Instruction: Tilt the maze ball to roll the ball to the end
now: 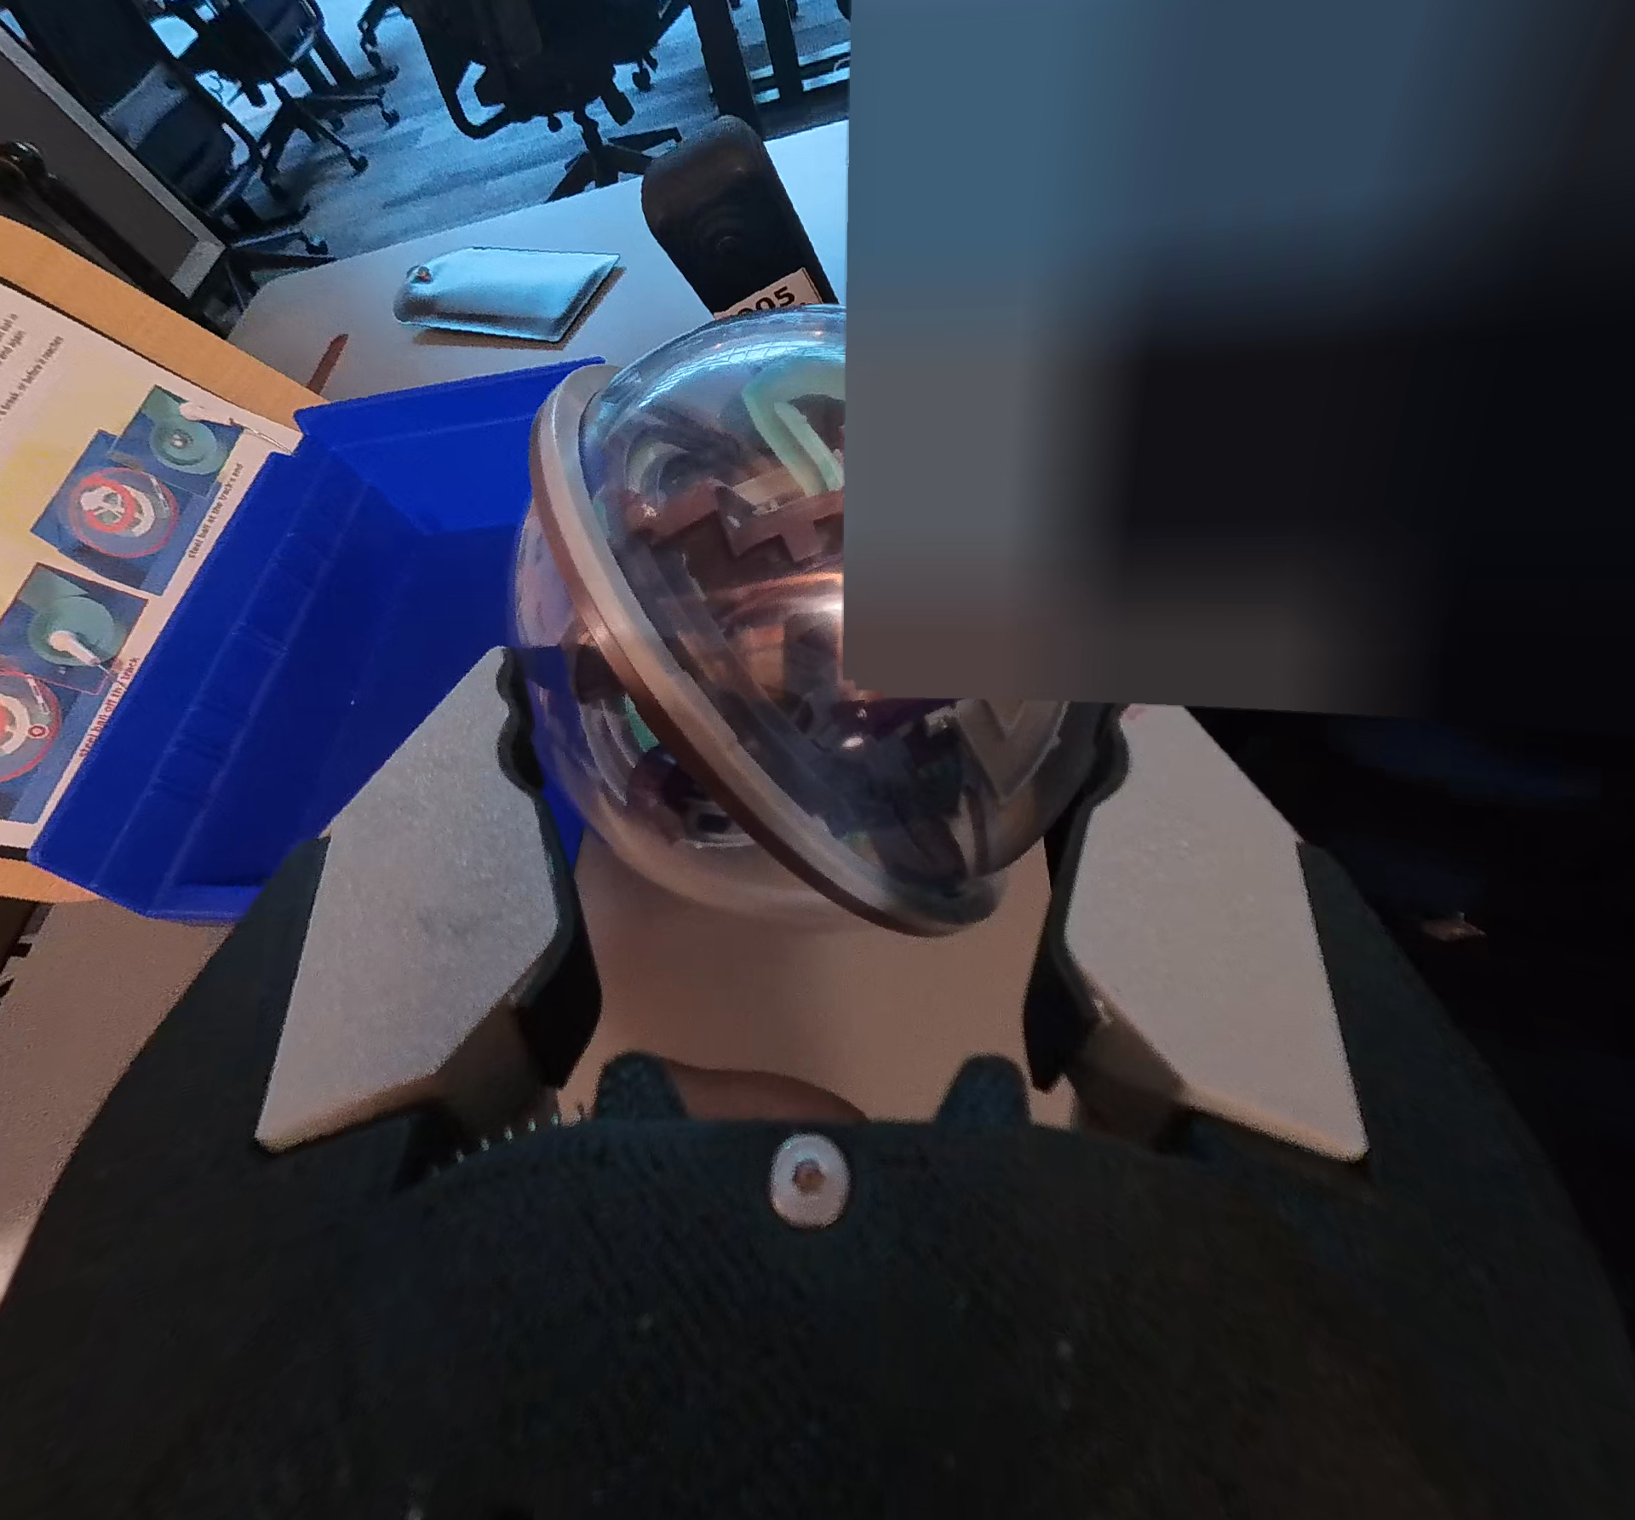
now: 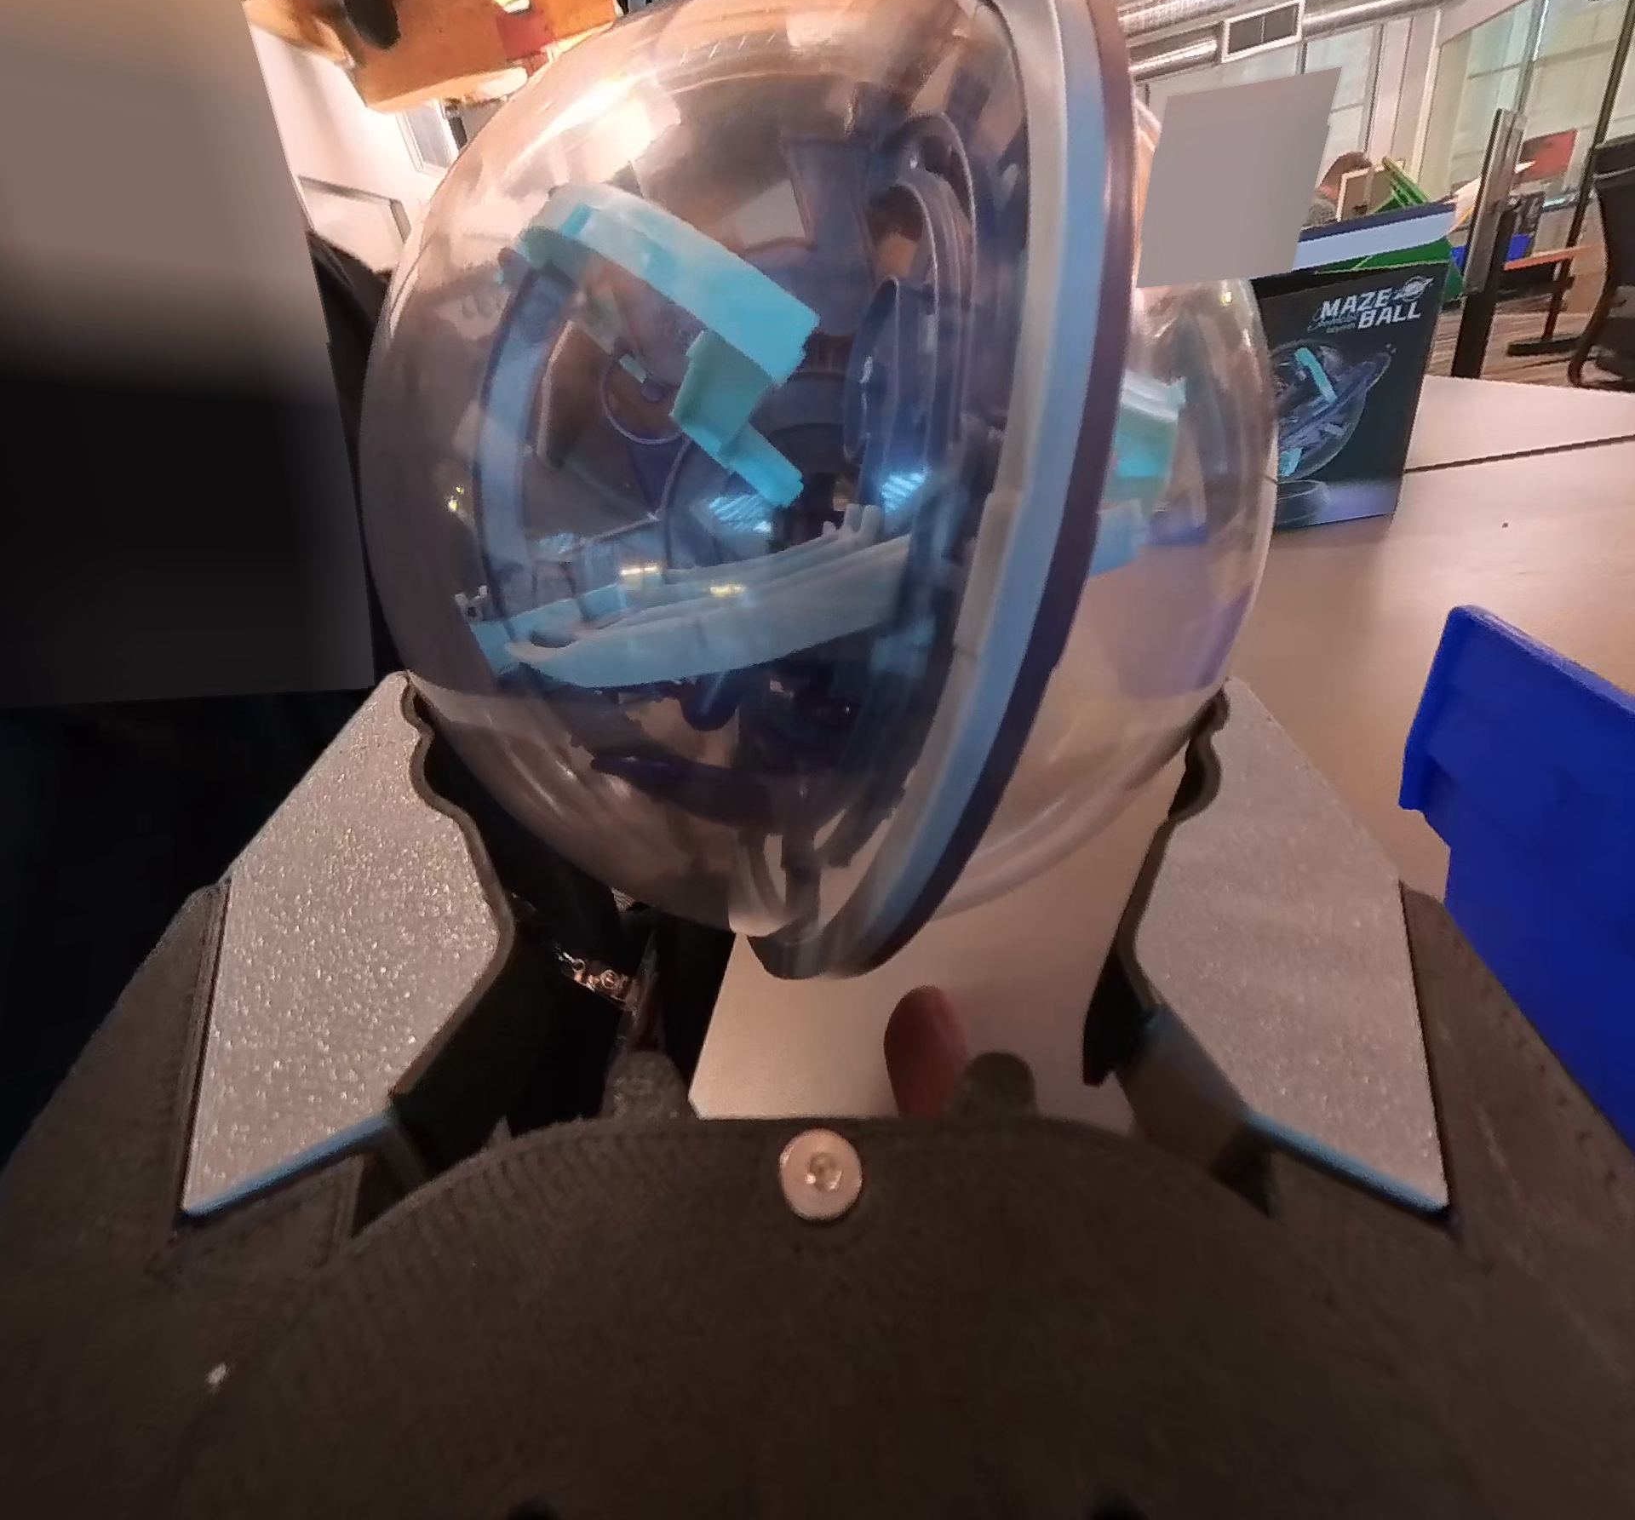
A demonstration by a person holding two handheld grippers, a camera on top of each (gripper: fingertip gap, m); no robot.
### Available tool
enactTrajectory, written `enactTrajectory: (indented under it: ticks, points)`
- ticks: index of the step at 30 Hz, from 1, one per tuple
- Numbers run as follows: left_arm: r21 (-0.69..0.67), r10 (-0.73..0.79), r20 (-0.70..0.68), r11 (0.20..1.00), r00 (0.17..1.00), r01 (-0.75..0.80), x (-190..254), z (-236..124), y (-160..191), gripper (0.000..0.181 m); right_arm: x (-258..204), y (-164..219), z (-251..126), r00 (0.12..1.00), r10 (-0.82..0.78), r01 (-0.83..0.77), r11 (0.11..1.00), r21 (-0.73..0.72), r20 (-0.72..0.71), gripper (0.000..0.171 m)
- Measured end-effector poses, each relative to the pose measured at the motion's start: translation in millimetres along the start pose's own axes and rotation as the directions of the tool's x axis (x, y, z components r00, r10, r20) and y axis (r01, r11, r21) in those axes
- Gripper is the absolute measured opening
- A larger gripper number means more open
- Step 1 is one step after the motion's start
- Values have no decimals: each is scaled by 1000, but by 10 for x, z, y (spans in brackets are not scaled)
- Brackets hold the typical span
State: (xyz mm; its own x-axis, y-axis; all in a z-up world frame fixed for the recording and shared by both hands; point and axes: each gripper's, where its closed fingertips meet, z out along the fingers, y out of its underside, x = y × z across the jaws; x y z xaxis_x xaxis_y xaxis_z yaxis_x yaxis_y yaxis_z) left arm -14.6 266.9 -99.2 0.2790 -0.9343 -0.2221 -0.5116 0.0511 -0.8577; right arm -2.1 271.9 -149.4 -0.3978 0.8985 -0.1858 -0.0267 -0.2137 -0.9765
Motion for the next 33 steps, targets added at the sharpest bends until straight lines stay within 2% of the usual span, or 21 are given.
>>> enactTrajectory:
  ticks: [11,33]
  points:
    - [17,-27,-4,999,1000,27,-37,-24,-58,123,-2,-58,9,998,63,-63,998,16,23,157]
    - [8,18,25,1000,1000,-18,88,-115,-209,123,-159,-192,44,999,42,-42,999,18,29,156]
